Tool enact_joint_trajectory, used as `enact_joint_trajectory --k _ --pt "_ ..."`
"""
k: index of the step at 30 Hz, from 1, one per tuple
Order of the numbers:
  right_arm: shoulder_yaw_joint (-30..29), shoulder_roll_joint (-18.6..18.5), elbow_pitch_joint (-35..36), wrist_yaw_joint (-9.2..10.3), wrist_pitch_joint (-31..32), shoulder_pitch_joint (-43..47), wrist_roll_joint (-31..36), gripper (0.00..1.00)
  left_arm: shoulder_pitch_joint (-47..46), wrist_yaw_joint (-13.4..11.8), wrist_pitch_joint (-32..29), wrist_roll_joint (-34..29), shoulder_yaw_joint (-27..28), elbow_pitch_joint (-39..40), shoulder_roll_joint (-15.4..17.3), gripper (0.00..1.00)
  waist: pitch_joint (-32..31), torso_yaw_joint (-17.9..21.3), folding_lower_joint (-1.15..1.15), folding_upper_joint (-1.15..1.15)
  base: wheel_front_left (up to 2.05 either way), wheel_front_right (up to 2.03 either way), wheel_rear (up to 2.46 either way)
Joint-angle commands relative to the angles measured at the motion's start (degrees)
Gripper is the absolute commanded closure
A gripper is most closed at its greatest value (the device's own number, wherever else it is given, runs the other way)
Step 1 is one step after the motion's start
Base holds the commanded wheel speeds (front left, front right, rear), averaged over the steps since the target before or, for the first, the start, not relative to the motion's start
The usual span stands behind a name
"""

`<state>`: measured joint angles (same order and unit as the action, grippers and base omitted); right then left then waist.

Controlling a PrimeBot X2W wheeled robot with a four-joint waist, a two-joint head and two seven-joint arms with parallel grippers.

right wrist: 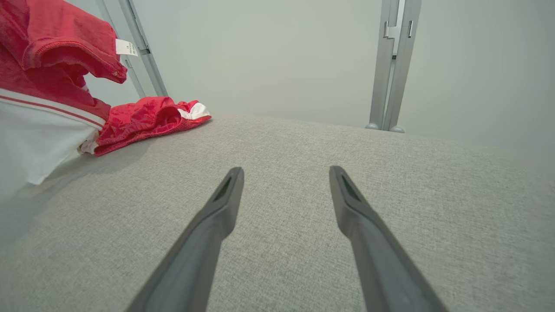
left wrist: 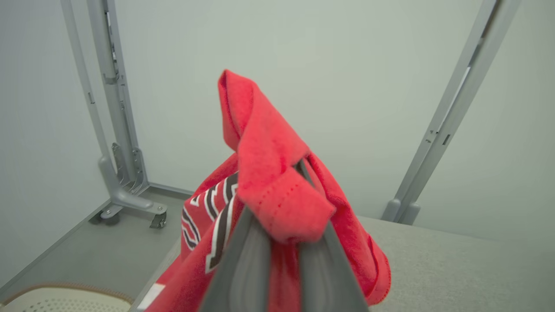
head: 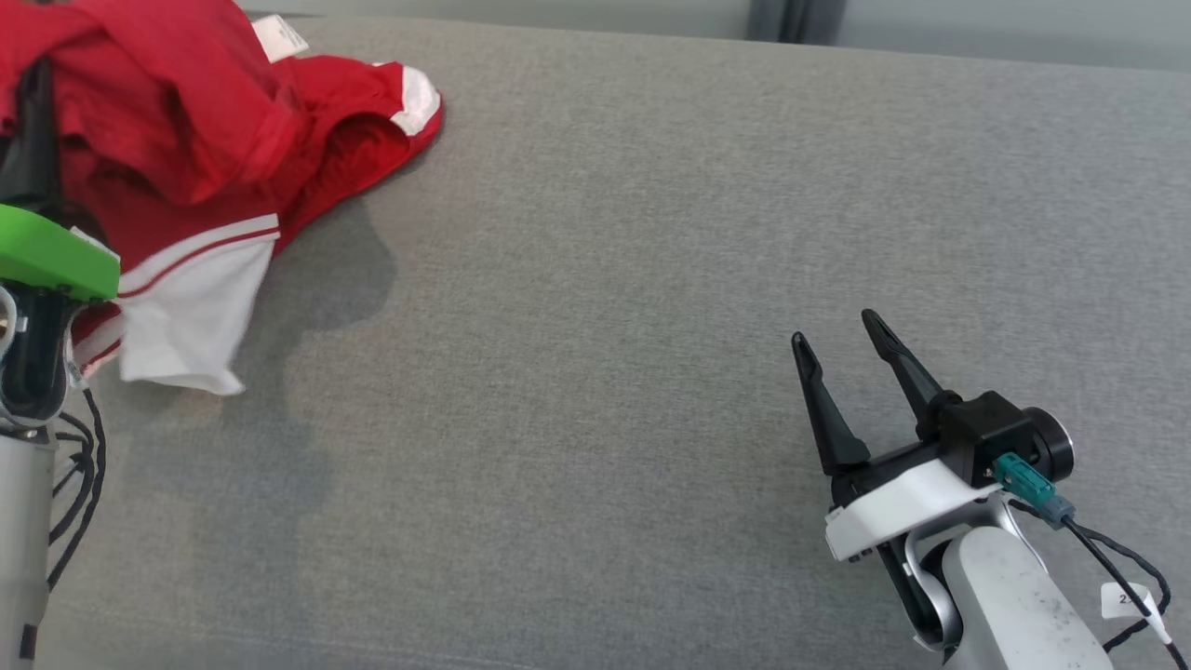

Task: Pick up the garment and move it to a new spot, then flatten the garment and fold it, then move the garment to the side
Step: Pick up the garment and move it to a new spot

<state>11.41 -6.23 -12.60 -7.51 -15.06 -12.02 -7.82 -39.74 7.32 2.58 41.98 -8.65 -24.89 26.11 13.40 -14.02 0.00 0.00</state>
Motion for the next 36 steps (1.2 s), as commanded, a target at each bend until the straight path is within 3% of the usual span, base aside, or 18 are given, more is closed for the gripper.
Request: enact_joint_trajectory --k 1,12,20,24,29,36 --pt "0.4 0.2 0.1 0.04 -0.2 0.4 -0.7 0.0 1.1 -0.4 -1.3 0.4 0.1 3.7 0.7 1.0 -3.5 4.8 0.0 0.0 0.0 0.0 0.0" --pt "0.5 2.1 1.8 0.04 -0.2 2.4 -1.7 0.0 7.0 -4.8 -15.0 6.2 -1.8 34.2 1.6 1.0 -7.7 14.9 0.0 0.0 0.0 0.0 0.0" --pt "0.1 2.7 5.4 0.04 -0.2 3.9 -1.3 0.0 10.2 -6.7 -20.8 10.5 -4.9 44.7 0.0 1.0 -8.4 23.3 0.0 0.0 0.0 0.0 0.0" --pt "0.2 2.9 7.1 0.04 -0.2 4.9 -1.3 0.0 11.9 -6.6 -23.6 13.0 -8.7 46.7 -1.8 1.0 -8.5 26.9 0.0 0.0 0.0 0.0 0.0" --pt "-0.1 3.1 8.3 0.04 -0.2 6.0 -1.6 0.0 13.8 -6.7 -25.7 11.6 -13.6 43.9 -2.9 1.0 -8.4 30.3 0.0 0.0 0.0 0.0 0.0" --pt "0.1 3.3 9.0 0.04 -0.2 6.4 -2.0 0.0 13.7 -6.0 -23.9 10.5 -16.8 29.9 -6.1 1.0 -7.4 32.5 0.0 0.0 0.0 0.0 0.0"
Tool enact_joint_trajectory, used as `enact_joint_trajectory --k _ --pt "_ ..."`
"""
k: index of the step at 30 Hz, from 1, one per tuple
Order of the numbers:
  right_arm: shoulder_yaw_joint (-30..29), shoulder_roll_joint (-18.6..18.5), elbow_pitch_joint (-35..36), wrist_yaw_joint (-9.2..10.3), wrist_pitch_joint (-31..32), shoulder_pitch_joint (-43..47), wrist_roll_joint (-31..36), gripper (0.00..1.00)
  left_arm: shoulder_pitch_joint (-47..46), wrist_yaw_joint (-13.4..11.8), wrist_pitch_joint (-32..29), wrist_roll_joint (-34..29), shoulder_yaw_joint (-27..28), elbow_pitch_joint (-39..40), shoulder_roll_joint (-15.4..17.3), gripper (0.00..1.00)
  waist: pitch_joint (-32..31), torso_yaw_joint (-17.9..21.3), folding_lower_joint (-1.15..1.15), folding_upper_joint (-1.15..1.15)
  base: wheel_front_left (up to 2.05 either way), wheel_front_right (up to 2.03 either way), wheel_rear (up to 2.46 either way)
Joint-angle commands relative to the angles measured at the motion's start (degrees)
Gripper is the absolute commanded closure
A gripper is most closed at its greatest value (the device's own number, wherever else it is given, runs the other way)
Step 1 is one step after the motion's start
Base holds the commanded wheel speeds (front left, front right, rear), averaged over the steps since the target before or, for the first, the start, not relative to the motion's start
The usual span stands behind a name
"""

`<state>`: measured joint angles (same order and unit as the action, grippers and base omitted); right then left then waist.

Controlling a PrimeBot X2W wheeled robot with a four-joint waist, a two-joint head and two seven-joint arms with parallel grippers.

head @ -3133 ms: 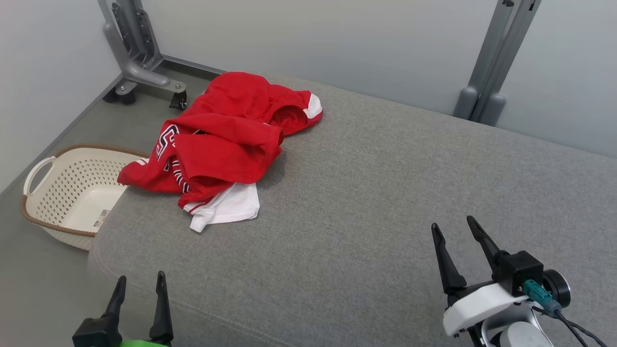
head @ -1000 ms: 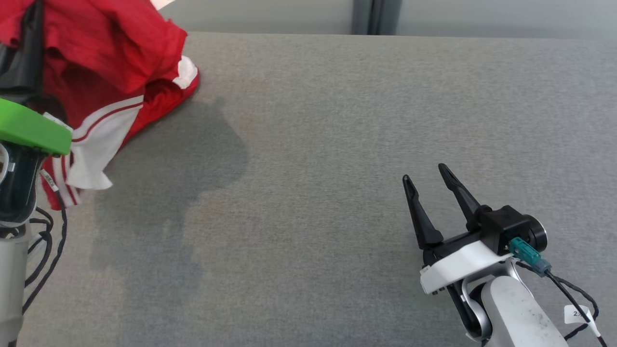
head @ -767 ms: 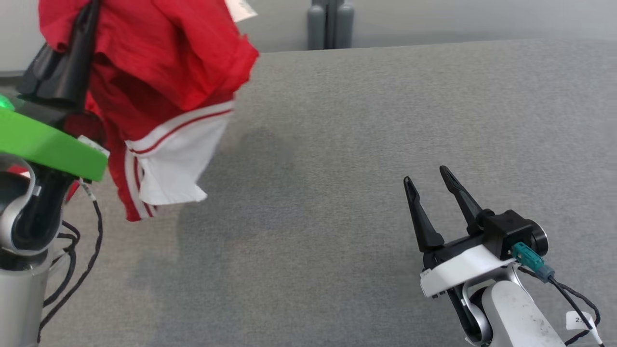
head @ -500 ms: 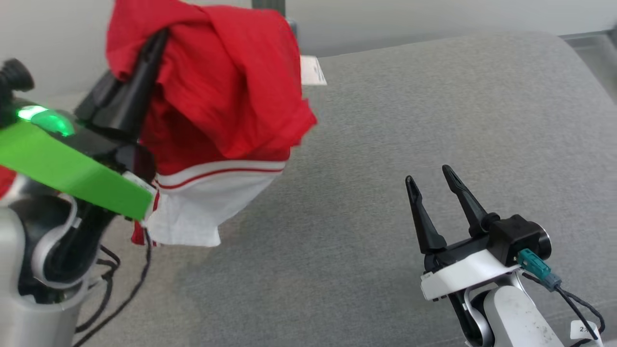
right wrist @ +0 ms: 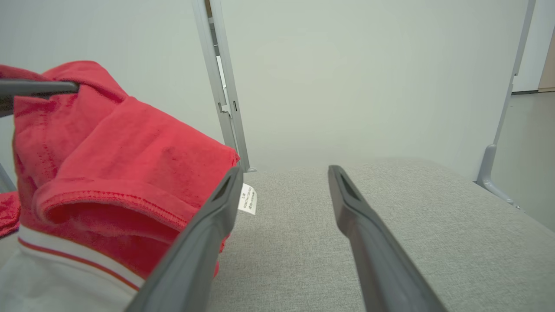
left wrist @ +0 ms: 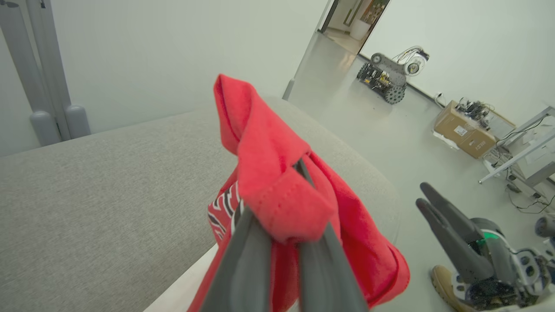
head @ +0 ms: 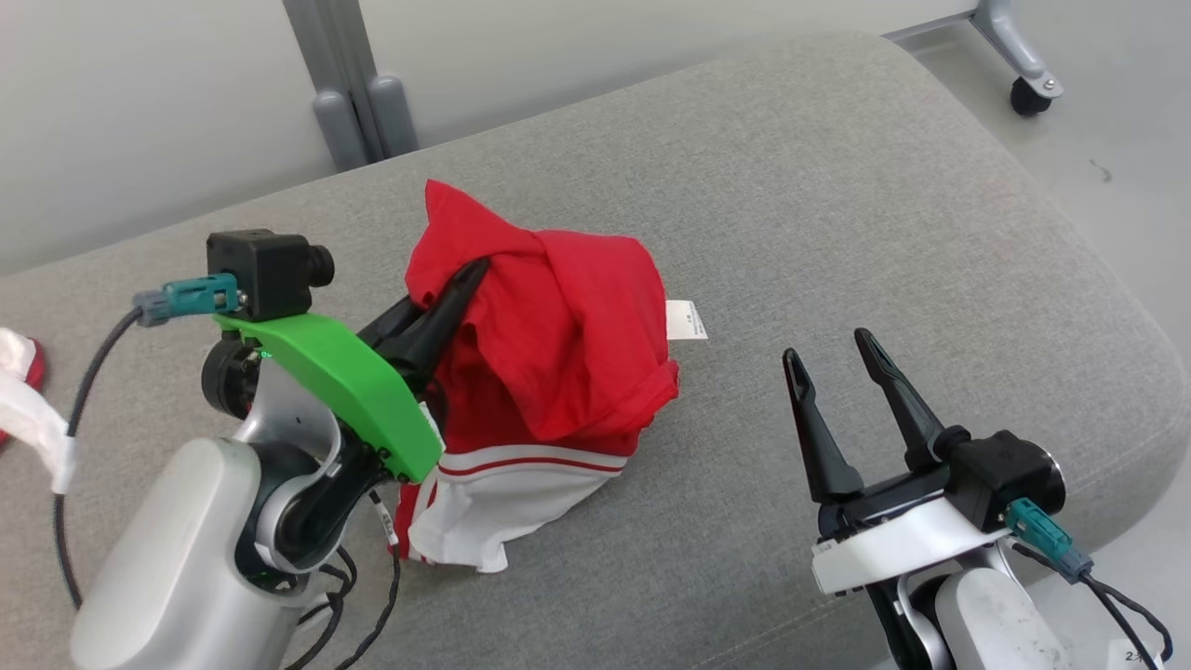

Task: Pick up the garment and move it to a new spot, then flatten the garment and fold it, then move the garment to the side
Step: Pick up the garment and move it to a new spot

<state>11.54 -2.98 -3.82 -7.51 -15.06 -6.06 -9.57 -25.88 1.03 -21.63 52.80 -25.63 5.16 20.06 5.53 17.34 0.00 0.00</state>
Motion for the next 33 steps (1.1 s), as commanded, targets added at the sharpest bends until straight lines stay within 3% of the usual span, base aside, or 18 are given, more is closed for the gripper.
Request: enact_joint_trajectory --k 1,6,7,8,9,10,14,19,29,33 --pt "-0.1 0.1 0.2 0.04 -0.2 0.5 -0.2 0.0 -0.5 0.5 1.2 -0.7 0.0 -2.8 -0.9 1.0 0.6 1.2 0.0 0.0 0.0 0.0 0.0" --pt "0.0 0.1 -0.4 0.04 -0.2 0.4 -0.4 0.0 -2.2 2.5 8.1 -3.0 -1.4 -19.8 -5.1 1.0 1.2 1.0 0.0 0.0 0.0 0.0 0.0" --pt "0.1 0.1 -0.5 0.04 -0.2 0.2 -0.5 0.0 -2.6 2.8 10.0 -4.0 -1.8 -22.9 -5.5 0.93 1.3 1.0 0.0 0.0 0.0 0.0 0.0" --pt "0.2 0.1 -0.6 0.04 -0.2 0.1 -0.6 0.0 -3.1 3.1 12.8 -6.1 -2.5 -26.6 -5.9 0.7 1.4 0.9 0.0 0.0 0.0 0.0 0.0" --pt "0.4 0.1 -0.7 0.04 -0.2 -0.1 -0.7 0.0 -3.4 2.9 15.1 -7.8 -3.0 -29.3 -6.1 0.41 1.5 0.8 0.0 0.0 0.0 0.0 0.0" --pt "0.7 0.1 -0.8 0.04 -0.2 -0.2 -0.7 0.0 -3.9 2.9 18.1 -10.5 -4.1 -32.3 -6.1 0.0 1.5 0.7 0.0 0.0 0.0 0.0 0.0" --pt "0.0 0.1 -1.0 0.04 -0.2 -0.3 -0.5 0.0 -4.7 3.0 28.0 -14.3 -5.2 -39.5 -8.4 0.0 1.2 -0.4 0.0 0.0 0.0 0.0 0.0" --pt "-1.8 0.1 -0.4 0.04 -0.2 0.9 1.0 0.0 -3.5 1.0 35.9 -18.3 -4.8 -40.0 -8.7 0.0 0.7 -3.2 0.0 0.0 0.0 0.0 0.0" --pt "-6.6 -1.1 1.1 0.04 -0.2 2.3 3.7 0.0 10.8 -5.4 36.8 -27.4 6.6 -19.9 -7.0 0.0 0.1 -11.3 0.0 0.0 0.0 0.0 0.0" --pt "-8.3 -1.8 0.7 0.04 -0.2 3.1 4.3 0.0 17.6 -6.2 36.8 -31.5 11.0 -14.4 -7.5 0.0 -0.6 -14.5 0.0 0.0 0.0 0.0 0.0"
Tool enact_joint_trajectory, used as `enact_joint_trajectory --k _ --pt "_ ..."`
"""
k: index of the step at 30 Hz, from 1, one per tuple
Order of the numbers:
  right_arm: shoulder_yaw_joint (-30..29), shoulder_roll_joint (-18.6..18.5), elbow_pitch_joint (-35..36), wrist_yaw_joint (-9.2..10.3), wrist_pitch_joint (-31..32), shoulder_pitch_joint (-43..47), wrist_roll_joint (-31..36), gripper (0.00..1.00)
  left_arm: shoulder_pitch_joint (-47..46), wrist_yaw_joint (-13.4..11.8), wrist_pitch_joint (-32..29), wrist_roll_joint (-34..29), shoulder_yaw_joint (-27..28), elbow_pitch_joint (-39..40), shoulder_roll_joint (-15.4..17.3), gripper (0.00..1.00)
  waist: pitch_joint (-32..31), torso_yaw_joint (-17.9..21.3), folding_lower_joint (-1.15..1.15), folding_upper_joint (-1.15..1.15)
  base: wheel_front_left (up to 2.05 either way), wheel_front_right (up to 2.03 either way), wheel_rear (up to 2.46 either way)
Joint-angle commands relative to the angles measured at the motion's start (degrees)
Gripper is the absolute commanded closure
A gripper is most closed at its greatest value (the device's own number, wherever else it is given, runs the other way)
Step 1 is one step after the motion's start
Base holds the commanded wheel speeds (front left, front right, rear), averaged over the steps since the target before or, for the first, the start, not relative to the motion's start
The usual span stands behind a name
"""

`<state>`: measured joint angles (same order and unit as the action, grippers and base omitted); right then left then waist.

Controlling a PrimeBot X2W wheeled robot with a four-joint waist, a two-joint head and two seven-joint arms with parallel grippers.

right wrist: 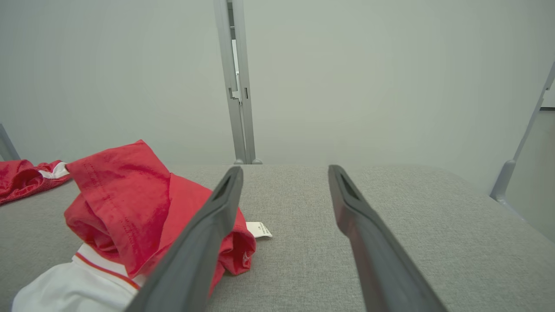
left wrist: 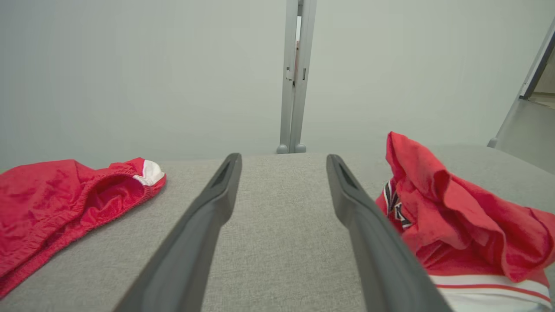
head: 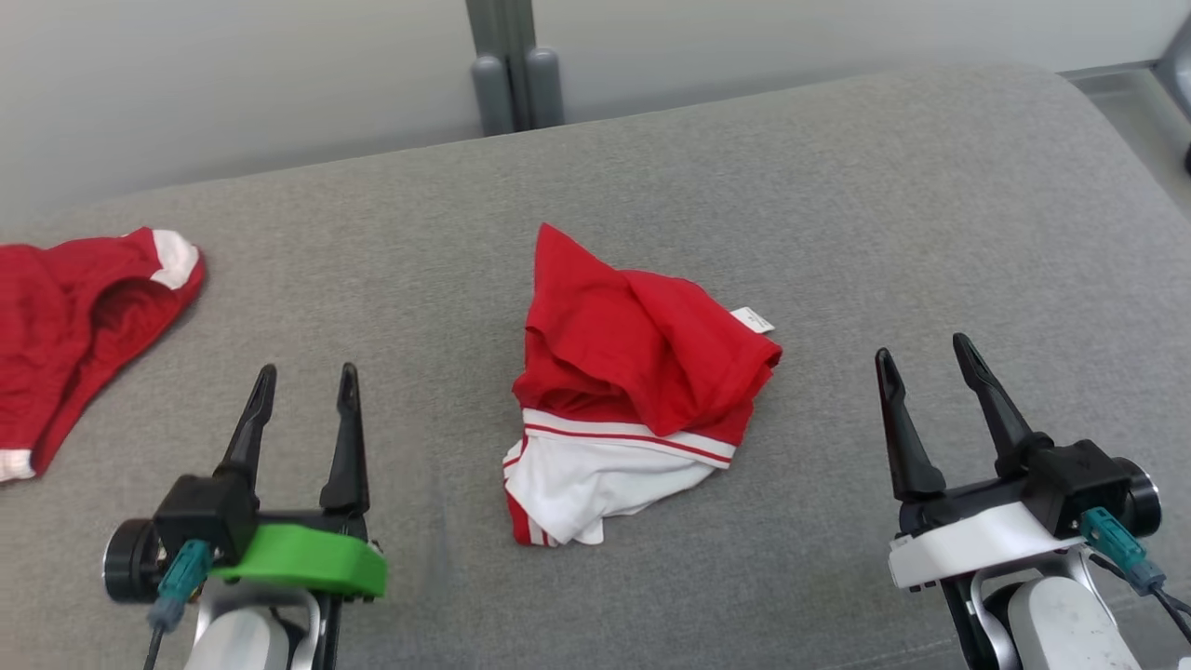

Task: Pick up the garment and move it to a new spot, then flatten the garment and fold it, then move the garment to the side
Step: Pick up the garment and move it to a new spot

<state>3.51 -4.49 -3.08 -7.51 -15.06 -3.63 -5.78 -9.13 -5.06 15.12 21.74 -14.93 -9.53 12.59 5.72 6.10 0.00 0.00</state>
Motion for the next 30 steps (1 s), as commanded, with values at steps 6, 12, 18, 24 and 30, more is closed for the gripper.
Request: enact_joint_trajectory --k 6,12,18,24,30 --pt "-2.2 -0.3 -0.8 0.04 -0.2 2.5 1.1 0.0 9.1 0.7 0.0 -4.7 6.9 3.8 -2.4 0.0 -1.9 -6.9 0.0 0.0 0.0 0.0 0.0" --pt "-2.6 0.4 -3.2 0.04 -0.2 4.6 1.6 0.0 14.9 5.1 0.0 -8.5 12.5 4.2 -5.2 0.0 -3.0 -8.2 0.0 0.0 0.0 0.0 0.0" --pt "-2.8 1.1 -5.4 0.04 -0.2 6.1 1.6 0.0 18.8 8.0 0.0 -11.0 18.9 4.1 -7.7 0.0 -3.7 -8.6 0.0 0.0 0.0 0.0 0.0" --pt "-2.8 1.4 -5.9 0.04 -0.2 6.8 1.3 0.0 18.8 10.1 0.0 -12.5 21.2 4.5 -9.0 0.0 -3.6 -9.1 0.0 0.0 0.0 0.0 0.0" --pt "-2.4 1.6 -6.1 0.04 -0.2 6.2 0.9 0.0 17.6 11.1 0.0 -12.9 21.9 4.2 -9.5 0.0 -3.3 -8.8 0.0 0.0 0.0 0.0 0.0"
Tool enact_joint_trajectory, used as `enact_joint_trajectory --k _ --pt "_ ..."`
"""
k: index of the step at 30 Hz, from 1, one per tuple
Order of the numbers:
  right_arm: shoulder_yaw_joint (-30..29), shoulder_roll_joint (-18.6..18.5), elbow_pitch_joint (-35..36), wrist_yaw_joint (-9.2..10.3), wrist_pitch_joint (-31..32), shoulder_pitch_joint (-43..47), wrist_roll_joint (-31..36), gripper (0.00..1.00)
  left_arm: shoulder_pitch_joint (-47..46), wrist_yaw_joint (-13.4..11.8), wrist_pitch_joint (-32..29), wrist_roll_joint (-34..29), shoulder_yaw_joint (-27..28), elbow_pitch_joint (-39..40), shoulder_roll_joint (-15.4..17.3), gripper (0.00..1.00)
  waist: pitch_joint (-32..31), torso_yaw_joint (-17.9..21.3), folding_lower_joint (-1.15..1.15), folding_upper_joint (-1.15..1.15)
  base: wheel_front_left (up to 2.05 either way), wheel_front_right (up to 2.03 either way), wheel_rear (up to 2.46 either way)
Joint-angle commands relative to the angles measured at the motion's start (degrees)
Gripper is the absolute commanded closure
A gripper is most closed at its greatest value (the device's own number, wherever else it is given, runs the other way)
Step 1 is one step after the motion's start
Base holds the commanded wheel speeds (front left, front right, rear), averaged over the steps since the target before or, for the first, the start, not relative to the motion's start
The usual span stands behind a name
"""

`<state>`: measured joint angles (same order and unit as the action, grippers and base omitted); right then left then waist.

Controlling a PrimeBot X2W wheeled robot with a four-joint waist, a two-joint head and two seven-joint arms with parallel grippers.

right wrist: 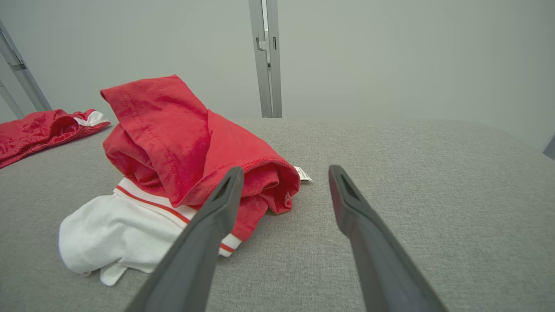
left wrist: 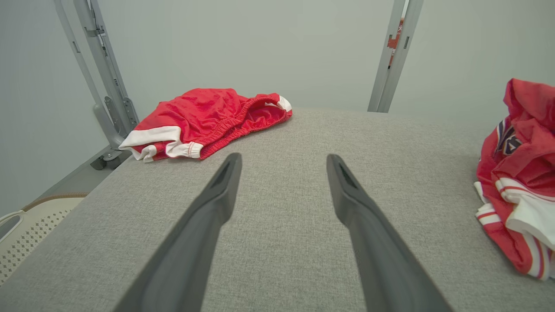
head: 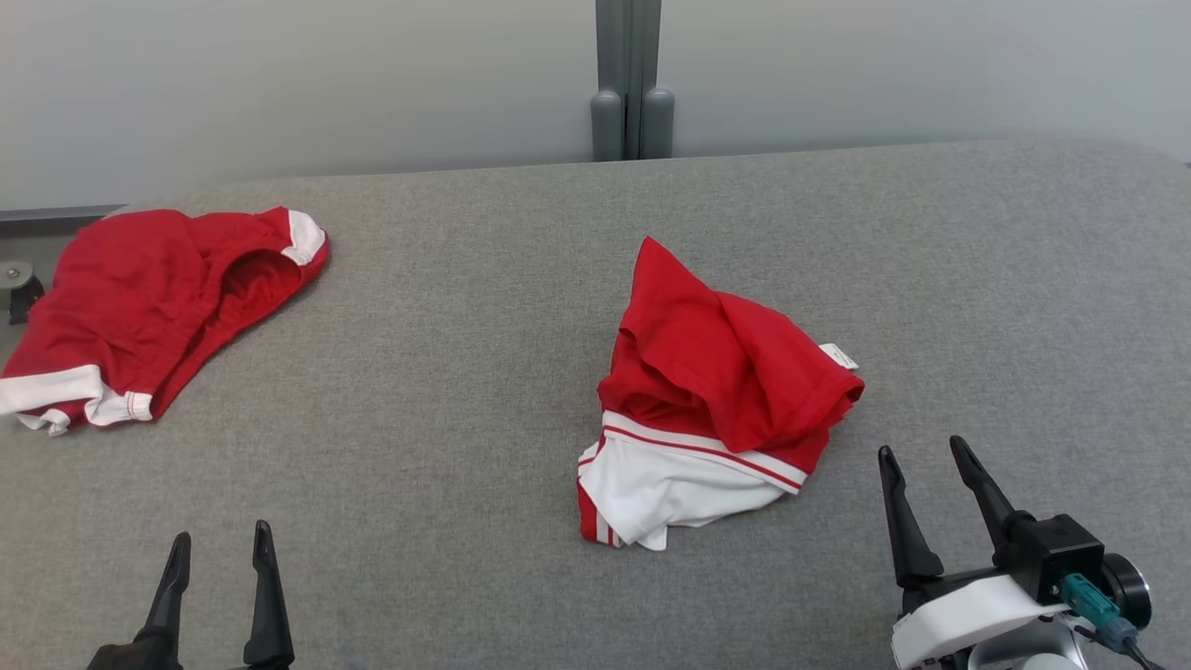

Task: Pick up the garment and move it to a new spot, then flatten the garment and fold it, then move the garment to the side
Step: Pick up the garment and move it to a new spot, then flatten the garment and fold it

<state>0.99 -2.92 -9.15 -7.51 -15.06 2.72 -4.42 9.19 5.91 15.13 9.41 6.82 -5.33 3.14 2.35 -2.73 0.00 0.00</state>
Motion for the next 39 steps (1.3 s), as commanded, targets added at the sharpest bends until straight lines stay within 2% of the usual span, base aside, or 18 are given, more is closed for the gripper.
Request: enact_joint_trajectory --k 1,12,17,21,27,33,39 --pt "0.2 0.0 -0.1 0.04 -0.2 -0.3 -0.7 0.0 -0.9 0.2 0.0 -0.6 0.2 0.0 -0.1 0.0 0.1 0.1 0.0 0.0 0.0 0.0 0.0" --pt "1.1 0.0 0.4 0.04 -0.2 -1.7 -1.2 0.0 -1.9 0.9 0.0 0.2 -0.2 -0.3 -0.2 0.0 0.5 0.0 0.0 0.0 0.0 0.0 0.0" --pt "4.6 0.0 -4.6 0.04 0.1 -4.7 -1.8 0.0 -2.5 0.9 0.0 0.9 -1.0 -0.7 -0.2 0.0 0.9 -0.5 0.0 0.0 0.0 0.0 0.0" --pt "7.0 -0.1 -9.9 0.04 7.4 -7.8 -2.0 0.0 -3.3 0.9 0.0 1.2 -1.7 -1.1 -0.2 0.0 1.3 -1.2 0.0 0.0 0.0 0.0 0.0" --pt "6.1 0.0 -15.9 0.04 17.2 -11.7 -3.0 0.0 -4.2 0.6 0.0 2.2 -3.0 -1.4 -0.2 0.0 2.3 -2.7 0.0 0.0 0.0 0.0 0.0" --pt "6.7 -0.1 -19.5 0.04 20.6 -13.5 -7.7 0.0 -4.4 0.3 0.0 2.5 -4.0 -1.5 -0.2 0.0 3.3 -4.0 0.0 0.0 0.0 0.0 0.0" --pt "8.5 0.0 -22.1 0.04 19.5 -15.4 -13.5 0.0 -4.8 0.2 0.0 2.6 -3.8 -1.6 -0.2 0.0 4.1 -4.2 0.0 0.0 0.0 0.0 0.0"
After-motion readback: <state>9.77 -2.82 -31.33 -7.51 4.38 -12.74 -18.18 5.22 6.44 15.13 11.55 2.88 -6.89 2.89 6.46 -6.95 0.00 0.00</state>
